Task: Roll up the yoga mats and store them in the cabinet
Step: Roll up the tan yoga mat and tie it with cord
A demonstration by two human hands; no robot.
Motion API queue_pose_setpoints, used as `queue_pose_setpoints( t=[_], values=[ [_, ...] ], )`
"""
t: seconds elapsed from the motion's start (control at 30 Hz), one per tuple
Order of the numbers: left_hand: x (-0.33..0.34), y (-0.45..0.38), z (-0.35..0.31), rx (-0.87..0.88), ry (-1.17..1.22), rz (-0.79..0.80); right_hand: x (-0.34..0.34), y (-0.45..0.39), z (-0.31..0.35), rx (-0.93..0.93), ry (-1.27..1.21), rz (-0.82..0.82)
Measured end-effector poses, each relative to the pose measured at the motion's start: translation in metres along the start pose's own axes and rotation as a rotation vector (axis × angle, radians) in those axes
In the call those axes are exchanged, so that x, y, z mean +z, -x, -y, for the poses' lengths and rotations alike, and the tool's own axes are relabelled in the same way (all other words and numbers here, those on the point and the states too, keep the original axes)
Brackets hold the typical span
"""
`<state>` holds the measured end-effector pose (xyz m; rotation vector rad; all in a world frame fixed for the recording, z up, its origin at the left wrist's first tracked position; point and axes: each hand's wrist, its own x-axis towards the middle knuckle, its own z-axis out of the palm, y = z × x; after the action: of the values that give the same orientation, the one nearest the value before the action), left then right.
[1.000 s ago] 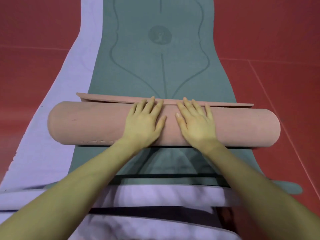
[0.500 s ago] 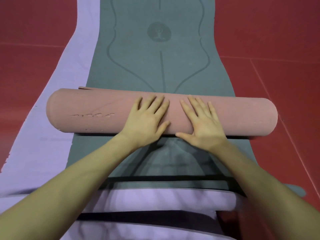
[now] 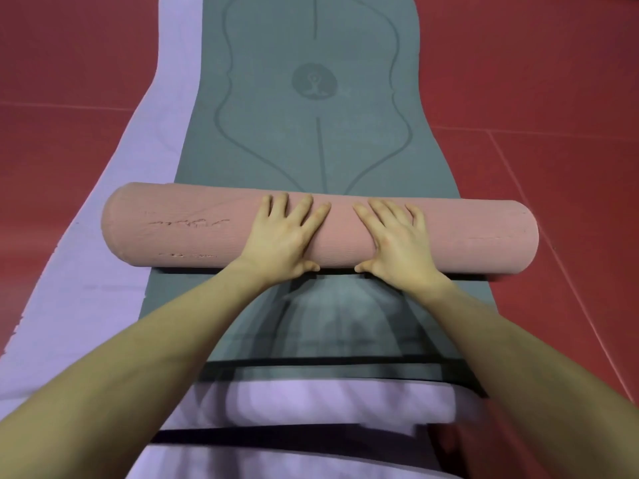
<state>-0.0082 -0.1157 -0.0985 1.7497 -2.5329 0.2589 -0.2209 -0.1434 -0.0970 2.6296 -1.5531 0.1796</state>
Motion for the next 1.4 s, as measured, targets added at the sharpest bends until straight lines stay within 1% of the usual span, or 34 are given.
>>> queue_pose_setpoints(
  t=[0.1,0.2,0.47,0.6,0.67,0.73,0.8,0.9,0.97,1.0,1.03,1.13,1.17,1.2,1.23,1.4],
  values=[
    [0.001,0.013,-0.002,0.029,0.047,-0.103,-0.002,0.014,0.002,-0.033,0.000,-0.060],
    [0.000,0.036,-0.006,0.080,0.128,-0.130,-0.008,0.035,0.003,-0.080,0.032,-0.066],
    [-0.012,0.074,-0.028,0.120,0.213,-0.072,-0.029,0.080,0.014,-0.048,-0.075,0.112],
    [-0.019,0.090,-0.039,0.119,0.264,-0.029,-0.039,0.096,0.014,-0.089,-0.130,0.226],
    [-0.022,0.090,-0.038,0.109,0.259,0.009,-0.040,0.099,0.011,-0.079,-0.174,0.231],
    [-0.023,0.085,-0.034,0.102,0.233,0.029,-0.038,0.101,0.007,-0.024,-0.276,0.170],
    [-0.025,0.080,-0.030,0.104,0.202,0.016,-0.034,0.103,0.001,0.042,-0.340,0.056],
    [-0.023,0.073,-0.036,0.100,0.140,-0.102,-0.024,0.101,-0.004,0.088,-0.228,-0.132],
    [-0.021,0.064,-0.050,0.092,0.119,-0.124,-0.022,0.096,-0.003,0.132,-0.179,-0.230],
    [-0.022,0.058,-0.057,0.089,0.118,-0.111,-0.023,0.094,-0.004,0.148,-0.181,-0.228],
    [-0.024,0.052,-0.063,0.071,0.130,-0.058,-0.026,0.091,-0.007,0.154,-0.191,-0.168],
    [-0.030,0.034,-0.068,-0.026,0.121,0.161,-0.034,0.085,-0.027,0.115,-0.146,0.232],
    [-0.031,0.027,-0.066,-0.042,0.090,0.197,-0.036,0.081,-0.033,0.097,-0.097,0.329],
    [-0.032,0.021,-0.066,-0.052,0.059,0.216,-0.037,0.077,-0.037,0.086,-0.060,0.366],
    [-0.032,0.015,-0.068,-0.051,0.039,0.225,-0.037,0.073,-0.039,0.082,-0.039,0.363],
    [-0.025,0.000,-0.072,-0.017,0.005,0.239,-0.036,0.056,-0.039,0.100,-0.028,0.278]
  ],
)
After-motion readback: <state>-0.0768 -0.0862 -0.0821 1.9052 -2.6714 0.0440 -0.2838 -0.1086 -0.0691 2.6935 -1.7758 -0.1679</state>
